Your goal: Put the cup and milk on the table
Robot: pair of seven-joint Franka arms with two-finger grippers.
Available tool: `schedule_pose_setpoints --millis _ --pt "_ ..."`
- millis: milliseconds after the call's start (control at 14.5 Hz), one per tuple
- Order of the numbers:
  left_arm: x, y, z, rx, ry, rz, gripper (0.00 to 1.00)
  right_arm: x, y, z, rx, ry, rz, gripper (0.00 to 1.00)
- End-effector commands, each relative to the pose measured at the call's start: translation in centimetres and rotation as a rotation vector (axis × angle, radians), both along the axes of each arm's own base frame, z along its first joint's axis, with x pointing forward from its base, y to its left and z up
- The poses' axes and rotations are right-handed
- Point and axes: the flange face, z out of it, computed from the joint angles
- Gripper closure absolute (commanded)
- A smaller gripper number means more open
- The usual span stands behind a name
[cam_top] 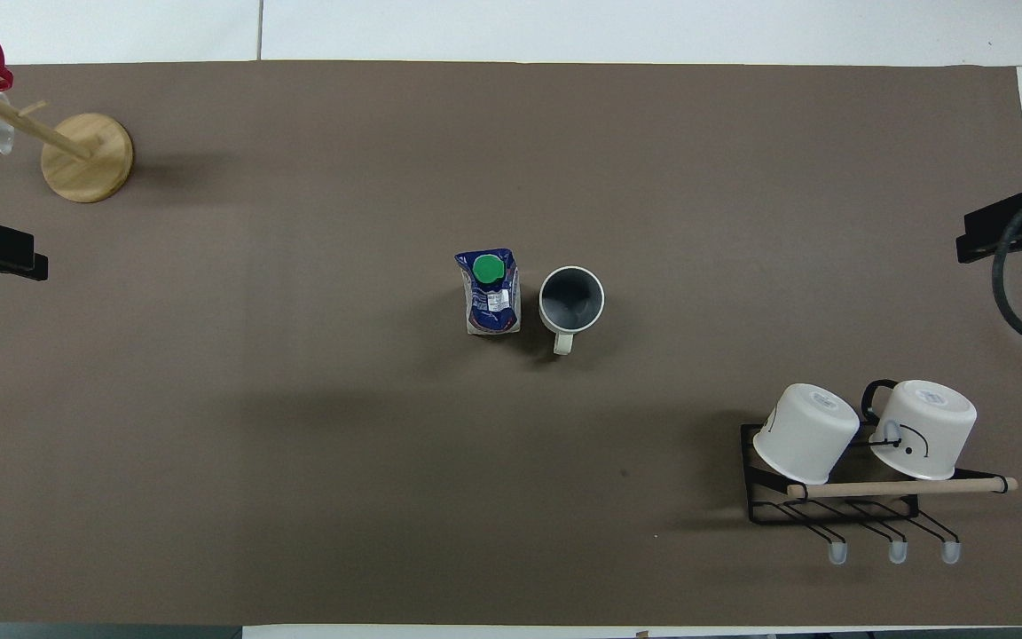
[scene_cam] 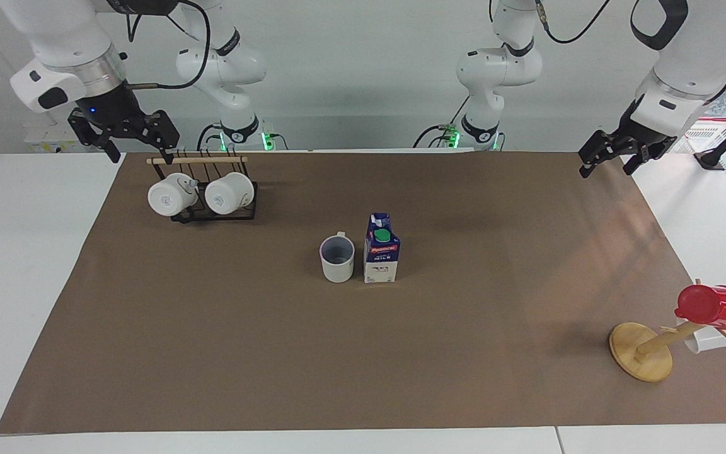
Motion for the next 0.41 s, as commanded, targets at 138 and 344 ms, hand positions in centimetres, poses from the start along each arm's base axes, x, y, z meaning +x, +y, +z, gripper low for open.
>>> schedule_pose_setpoints --millis 138,344 --pt "-0.85 -0.24 -0.32 -0.024 -0.004 -0.017 0.0 -0.13 -0.48 -0.05 0.017 0.0 0.018 0.0" --pt "-0.89 -0.24 -0.22 -0.024 -0.002 -0.012 0.0 -0.13 -0.56 -0.05 0.017 0.0 0.016 0.0"
